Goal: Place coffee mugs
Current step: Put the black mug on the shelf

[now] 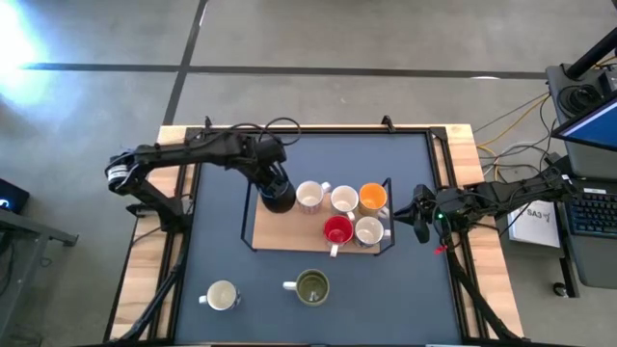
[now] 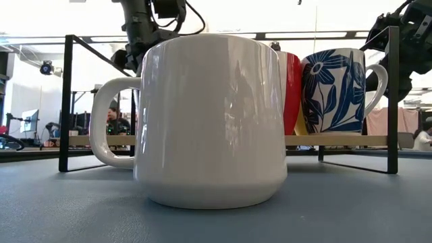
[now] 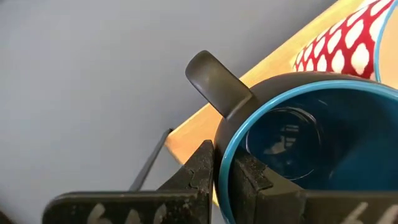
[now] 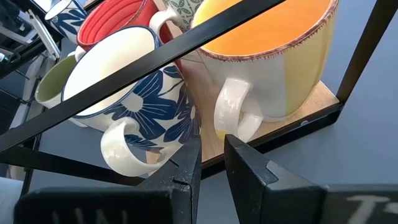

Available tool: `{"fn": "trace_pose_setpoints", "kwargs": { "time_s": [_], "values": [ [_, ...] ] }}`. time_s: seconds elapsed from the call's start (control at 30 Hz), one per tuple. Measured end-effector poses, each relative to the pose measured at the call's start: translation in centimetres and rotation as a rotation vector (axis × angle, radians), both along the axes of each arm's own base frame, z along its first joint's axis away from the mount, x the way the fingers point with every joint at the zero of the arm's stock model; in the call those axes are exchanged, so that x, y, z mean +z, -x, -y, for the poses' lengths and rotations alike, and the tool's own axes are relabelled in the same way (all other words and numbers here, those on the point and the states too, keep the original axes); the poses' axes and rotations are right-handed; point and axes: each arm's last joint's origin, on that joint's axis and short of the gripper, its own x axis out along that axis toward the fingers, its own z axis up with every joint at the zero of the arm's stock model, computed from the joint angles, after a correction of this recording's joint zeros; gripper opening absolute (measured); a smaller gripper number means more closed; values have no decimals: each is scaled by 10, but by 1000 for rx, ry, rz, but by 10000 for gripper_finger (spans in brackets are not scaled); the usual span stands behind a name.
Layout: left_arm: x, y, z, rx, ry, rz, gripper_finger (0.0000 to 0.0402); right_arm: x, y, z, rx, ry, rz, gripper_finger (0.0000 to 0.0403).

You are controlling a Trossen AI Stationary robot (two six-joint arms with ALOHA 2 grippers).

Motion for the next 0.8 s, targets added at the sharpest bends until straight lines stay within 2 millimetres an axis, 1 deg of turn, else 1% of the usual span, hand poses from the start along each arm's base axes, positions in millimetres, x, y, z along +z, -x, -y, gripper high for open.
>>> {"fn": "trace_pose_setpoints", "kwargs": {
  "time_s": [0.13, 0.57, 0.8],
  "values": [
    [-2, -6, 1, -3, -4, 23, 10, 0, 0, 0, 0, 0, 0, 59],
    [-12, -11, 8, -29, 33, -26, 10, 0, 0, 0, 0, 0, 0, 59],
    [-21, -16, 7, -43, 19, -66, 10, 0, 0, 0, 0, 0, 0, 59]
  ]
}}
